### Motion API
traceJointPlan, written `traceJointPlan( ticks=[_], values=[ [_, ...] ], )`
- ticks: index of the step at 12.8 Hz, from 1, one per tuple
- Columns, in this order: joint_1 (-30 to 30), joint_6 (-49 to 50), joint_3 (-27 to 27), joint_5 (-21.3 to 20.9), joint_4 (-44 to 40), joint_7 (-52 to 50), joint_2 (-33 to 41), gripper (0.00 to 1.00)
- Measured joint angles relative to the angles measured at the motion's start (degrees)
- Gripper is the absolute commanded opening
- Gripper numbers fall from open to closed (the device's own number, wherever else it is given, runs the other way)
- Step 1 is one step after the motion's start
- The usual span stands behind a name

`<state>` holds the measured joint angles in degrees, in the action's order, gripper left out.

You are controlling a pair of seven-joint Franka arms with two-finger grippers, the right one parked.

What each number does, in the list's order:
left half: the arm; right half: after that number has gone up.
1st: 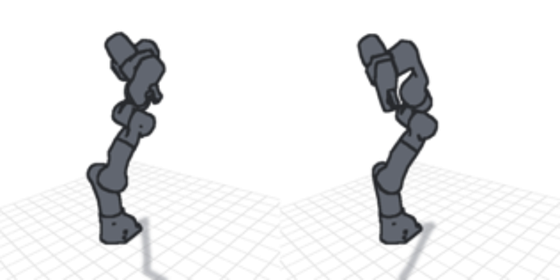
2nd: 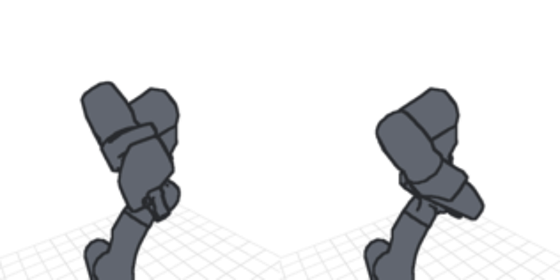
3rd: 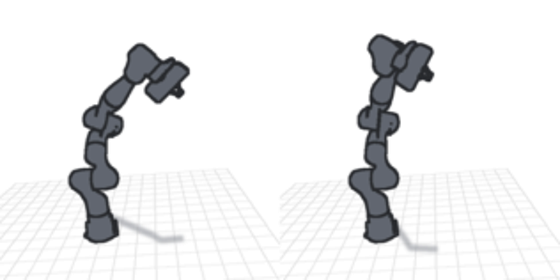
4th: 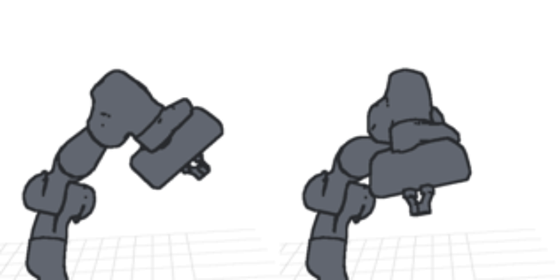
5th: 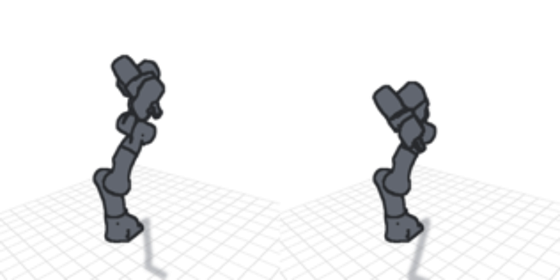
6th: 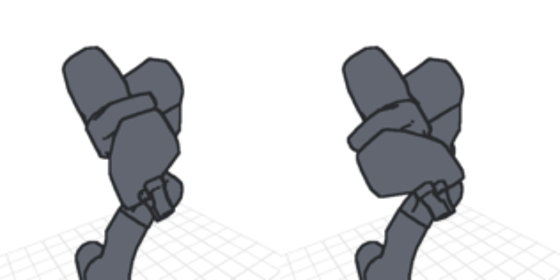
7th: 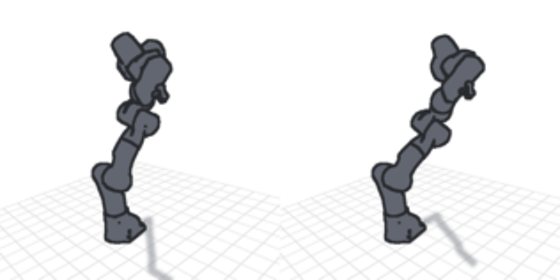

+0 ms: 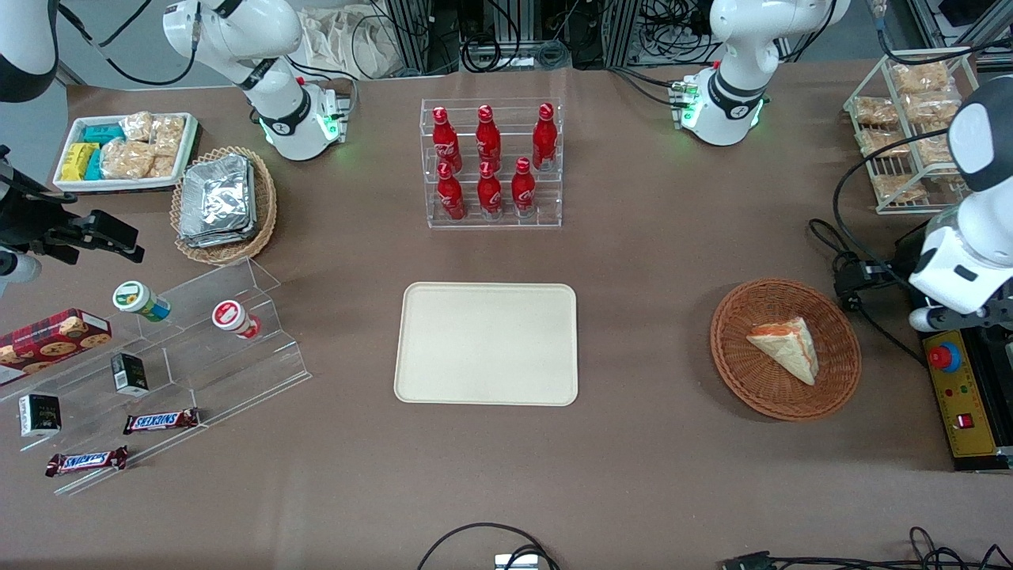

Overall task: Place sandwich from basket to tray
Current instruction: 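Move the left gripper over the wrapped sandwich in the wicker basket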

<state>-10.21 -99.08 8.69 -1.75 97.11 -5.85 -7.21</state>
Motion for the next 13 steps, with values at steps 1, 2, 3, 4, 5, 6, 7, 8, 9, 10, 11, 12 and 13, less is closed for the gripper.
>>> traceJointPlan(
  ticks=[1,2,3,4,5,6,7,8,9,10,11,12,13],
  values=[
    [-0.52,0.09,-0.08,0.0,-0.15,0.24,-0.17,1.0],
    [-0.85,0.12,-0.08,0.0,-0.15,0.27,-0.28,1.0],
    [-1.04,0.12,-0.08,0.0,-0.17,0.27,-0.41,1.0],
    [-1.16,0.17,-0.08,0.0,-0.18,0.12,-0.64,1.0],
    [-1.34,0.43,-0.17,-0.02,-0.16,-0.7,-1.1,1.0],
    [-1.67,0.91,-0.43,-0.02,-0.06,-2.81,-2.07,1.0],
    [-2.18,1.16,-0.64,-0.02,0.25,-6.27,-3.48,1.0],
    [-2.74,0.85,-0.73,-0.02,0.68,-11.14,-5.01,1.0],
    [-3.1,-0.34,-0.79,-0.02,1.34,-16.51,-6.15,1.0],
    [-3.19,-2.89,-0.82,-0.02,2.66,-21.49,-6.76,1.0],
    [-3.17,-7.36,-0.8,-0.02,5.12,-25.61,-6.96,1.0],
    [-3.16,-12.61,-0.8,-0.02,8.39,-28.88,-6.99,1.0],
    [-3.16,-18.07,-0.79,-0.02,11.89,-31.72,-7.05,1.0]
  ],
)
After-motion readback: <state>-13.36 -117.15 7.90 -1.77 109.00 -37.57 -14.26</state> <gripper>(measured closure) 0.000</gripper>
